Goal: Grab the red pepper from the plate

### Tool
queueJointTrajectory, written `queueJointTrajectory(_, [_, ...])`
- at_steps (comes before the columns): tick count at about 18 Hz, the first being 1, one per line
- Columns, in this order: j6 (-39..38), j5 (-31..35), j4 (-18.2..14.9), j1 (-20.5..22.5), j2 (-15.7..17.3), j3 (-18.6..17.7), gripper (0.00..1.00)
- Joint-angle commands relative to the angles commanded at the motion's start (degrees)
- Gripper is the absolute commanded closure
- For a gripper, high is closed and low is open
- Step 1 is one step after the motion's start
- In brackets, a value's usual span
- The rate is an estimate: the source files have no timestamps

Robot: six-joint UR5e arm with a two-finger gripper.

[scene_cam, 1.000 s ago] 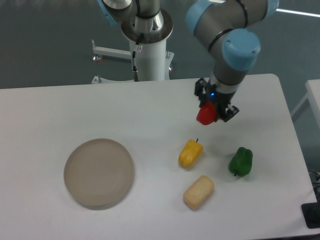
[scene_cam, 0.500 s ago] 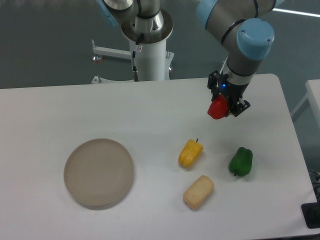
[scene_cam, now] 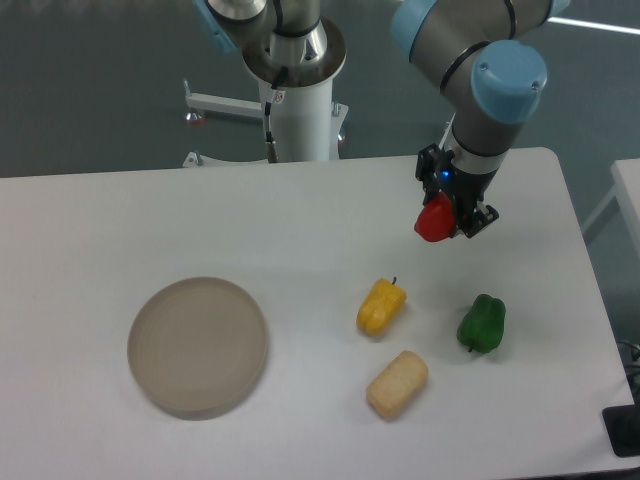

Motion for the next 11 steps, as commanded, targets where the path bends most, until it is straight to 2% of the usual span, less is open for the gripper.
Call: queueJointTrajectory(11, [-0.62, 0.09, 0.09, -0.09, -0.18, -0.09, 0.74])
